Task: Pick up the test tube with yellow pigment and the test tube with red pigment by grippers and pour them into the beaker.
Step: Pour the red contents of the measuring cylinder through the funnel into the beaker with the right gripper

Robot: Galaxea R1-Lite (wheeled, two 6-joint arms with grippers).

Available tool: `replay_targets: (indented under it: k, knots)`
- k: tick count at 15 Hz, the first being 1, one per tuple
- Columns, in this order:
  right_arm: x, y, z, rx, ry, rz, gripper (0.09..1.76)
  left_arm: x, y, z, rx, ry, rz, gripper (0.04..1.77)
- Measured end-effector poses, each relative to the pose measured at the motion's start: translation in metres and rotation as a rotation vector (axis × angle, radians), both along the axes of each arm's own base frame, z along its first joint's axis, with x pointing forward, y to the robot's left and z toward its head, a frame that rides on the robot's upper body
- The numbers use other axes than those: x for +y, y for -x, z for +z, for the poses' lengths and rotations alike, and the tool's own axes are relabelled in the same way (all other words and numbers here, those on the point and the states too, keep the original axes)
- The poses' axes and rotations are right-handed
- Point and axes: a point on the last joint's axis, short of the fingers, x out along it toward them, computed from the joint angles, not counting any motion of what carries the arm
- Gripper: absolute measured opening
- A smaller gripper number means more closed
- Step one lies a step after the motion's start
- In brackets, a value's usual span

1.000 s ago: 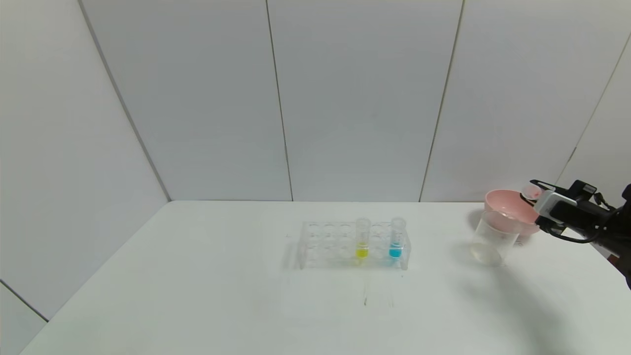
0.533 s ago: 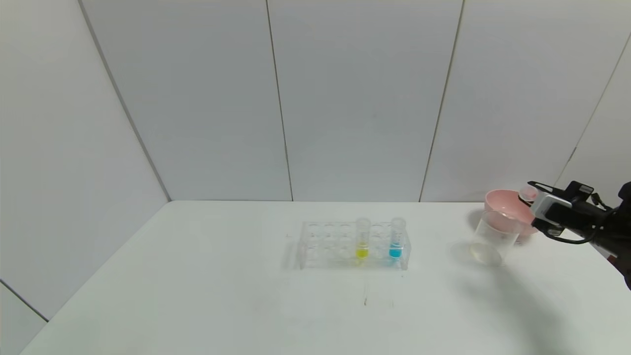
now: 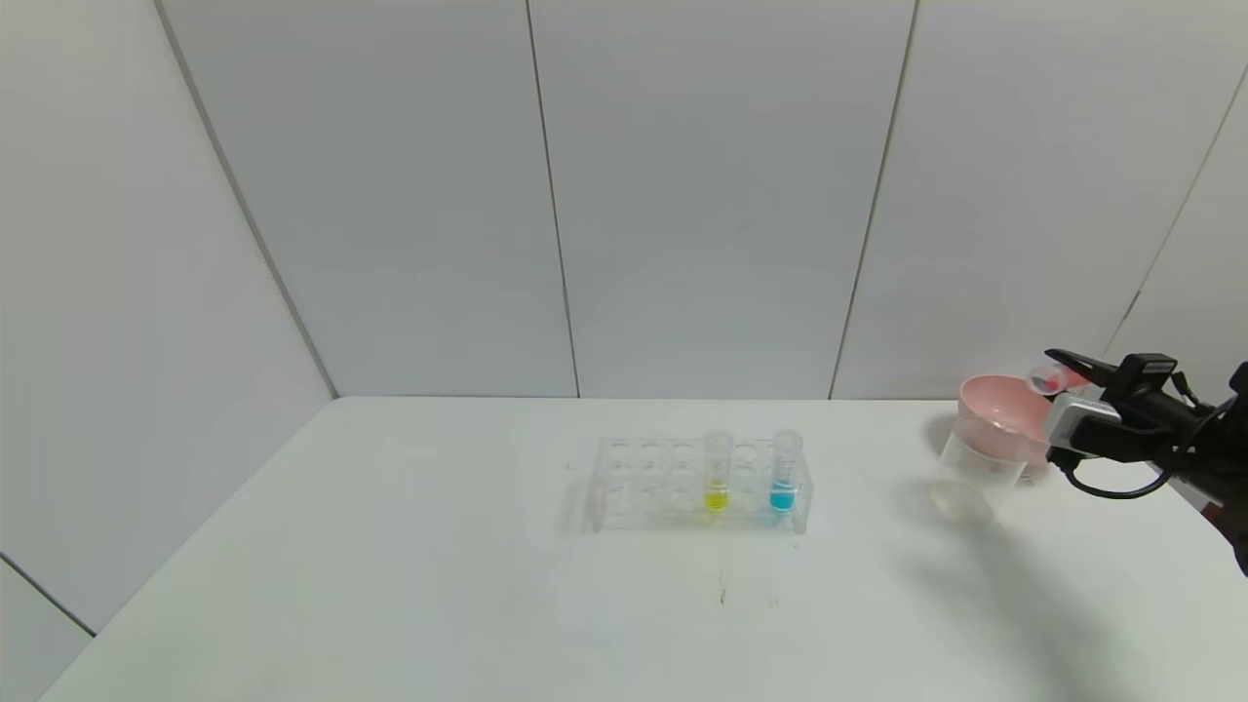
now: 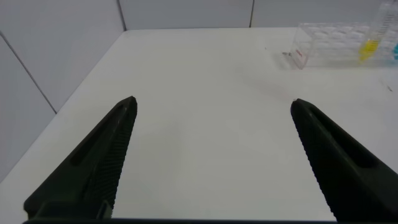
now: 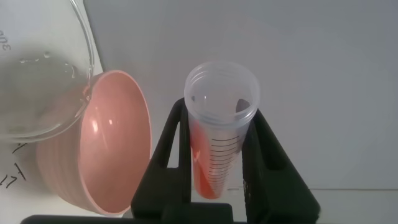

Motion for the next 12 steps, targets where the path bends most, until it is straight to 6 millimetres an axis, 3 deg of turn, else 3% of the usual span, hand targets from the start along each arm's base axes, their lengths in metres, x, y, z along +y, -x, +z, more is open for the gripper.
replay_targets:
  k: [12]
  knots:
    - [0.0034,0.0000,0.0028,-0.053,0.097,0.004,0.53,0.0000,0.0000,0.0000,0.000,0.000,0.000,1.76]
